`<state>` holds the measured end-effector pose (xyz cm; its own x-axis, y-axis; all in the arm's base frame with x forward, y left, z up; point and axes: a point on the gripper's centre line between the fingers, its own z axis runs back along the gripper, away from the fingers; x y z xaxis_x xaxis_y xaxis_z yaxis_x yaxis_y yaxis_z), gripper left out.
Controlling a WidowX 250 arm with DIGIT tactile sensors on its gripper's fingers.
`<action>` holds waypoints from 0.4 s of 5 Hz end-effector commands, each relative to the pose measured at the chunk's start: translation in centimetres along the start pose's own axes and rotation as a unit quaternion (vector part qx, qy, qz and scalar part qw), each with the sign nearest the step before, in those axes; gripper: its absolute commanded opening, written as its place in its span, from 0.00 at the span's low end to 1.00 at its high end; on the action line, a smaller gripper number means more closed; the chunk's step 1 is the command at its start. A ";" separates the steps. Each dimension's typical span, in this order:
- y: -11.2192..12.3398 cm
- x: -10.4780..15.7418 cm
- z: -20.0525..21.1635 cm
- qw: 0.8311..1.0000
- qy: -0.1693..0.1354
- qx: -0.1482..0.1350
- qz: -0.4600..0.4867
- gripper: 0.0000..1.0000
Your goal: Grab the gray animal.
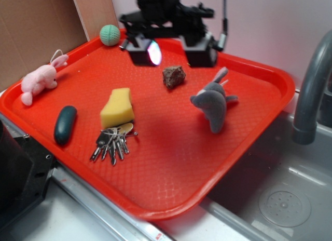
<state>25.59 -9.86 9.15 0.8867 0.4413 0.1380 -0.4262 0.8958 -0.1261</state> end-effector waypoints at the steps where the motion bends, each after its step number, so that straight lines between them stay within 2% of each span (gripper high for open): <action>1: -1.8 3.2 -3.8 1.000 0.017 -0.002 -0.017 1.00; 2: -1.2 2.5 -4.9 0.999 0.045 0.007 -0.016 0.00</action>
<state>28.40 -10.63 3.91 0.9090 0.4157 0.0305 -0.4113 0.9064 -0.0961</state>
